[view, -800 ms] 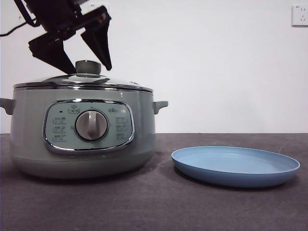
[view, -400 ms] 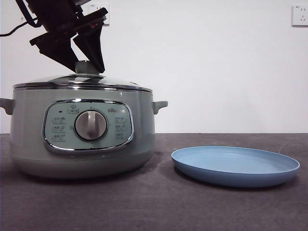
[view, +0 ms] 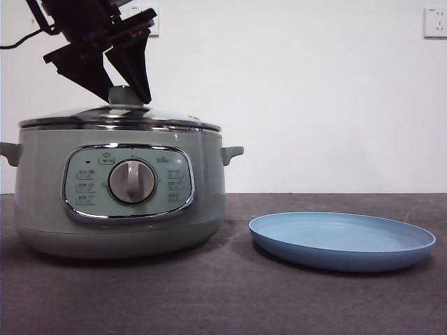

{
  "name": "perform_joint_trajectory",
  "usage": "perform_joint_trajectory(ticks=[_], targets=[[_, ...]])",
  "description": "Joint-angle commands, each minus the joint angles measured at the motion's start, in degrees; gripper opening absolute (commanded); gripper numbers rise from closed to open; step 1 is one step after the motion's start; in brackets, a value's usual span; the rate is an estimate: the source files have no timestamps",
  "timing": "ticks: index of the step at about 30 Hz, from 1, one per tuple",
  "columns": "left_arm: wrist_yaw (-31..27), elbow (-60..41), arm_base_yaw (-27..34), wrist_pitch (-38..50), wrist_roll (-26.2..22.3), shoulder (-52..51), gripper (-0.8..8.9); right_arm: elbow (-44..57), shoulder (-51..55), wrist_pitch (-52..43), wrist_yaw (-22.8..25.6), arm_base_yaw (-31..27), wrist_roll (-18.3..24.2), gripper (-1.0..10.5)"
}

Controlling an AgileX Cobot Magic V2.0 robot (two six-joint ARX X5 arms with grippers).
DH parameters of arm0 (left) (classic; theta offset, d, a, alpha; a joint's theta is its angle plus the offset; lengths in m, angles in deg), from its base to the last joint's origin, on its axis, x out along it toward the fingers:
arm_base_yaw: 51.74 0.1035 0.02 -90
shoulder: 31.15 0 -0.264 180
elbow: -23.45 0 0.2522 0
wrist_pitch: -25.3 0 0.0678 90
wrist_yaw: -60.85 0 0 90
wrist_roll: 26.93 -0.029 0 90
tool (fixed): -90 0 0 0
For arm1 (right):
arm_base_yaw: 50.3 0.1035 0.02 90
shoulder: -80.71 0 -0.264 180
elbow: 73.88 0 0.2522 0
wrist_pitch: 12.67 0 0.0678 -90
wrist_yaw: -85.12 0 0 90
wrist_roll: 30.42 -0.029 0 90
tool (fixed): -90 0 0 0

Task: Take the potato out from the steamer,put the potato on the plate,close the lid

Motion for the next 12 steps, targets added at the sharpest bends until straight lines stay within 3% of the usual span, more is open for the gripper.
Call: perform_joint_trajectory(ticks=[1,7,12], targets=[[0.39,6.38,-0.09,-0.55,-1.29,-0.61,-0.08,-0.22,0.07,-0.55,-0.39,0.09,-0.33,5.3],[0.35,21.49,-0.02,-9.38,-4.66,-0.61,-0.08,-0.72,-0.02,-4.37,-0.68,0.83,-5.31,5.3],[-0.66,34.34,0.35,-17.40,-6.88,-0.72,-0.08,-6.01,-3.34,0.68,-0.17,3.10,-5.62,5.3]])
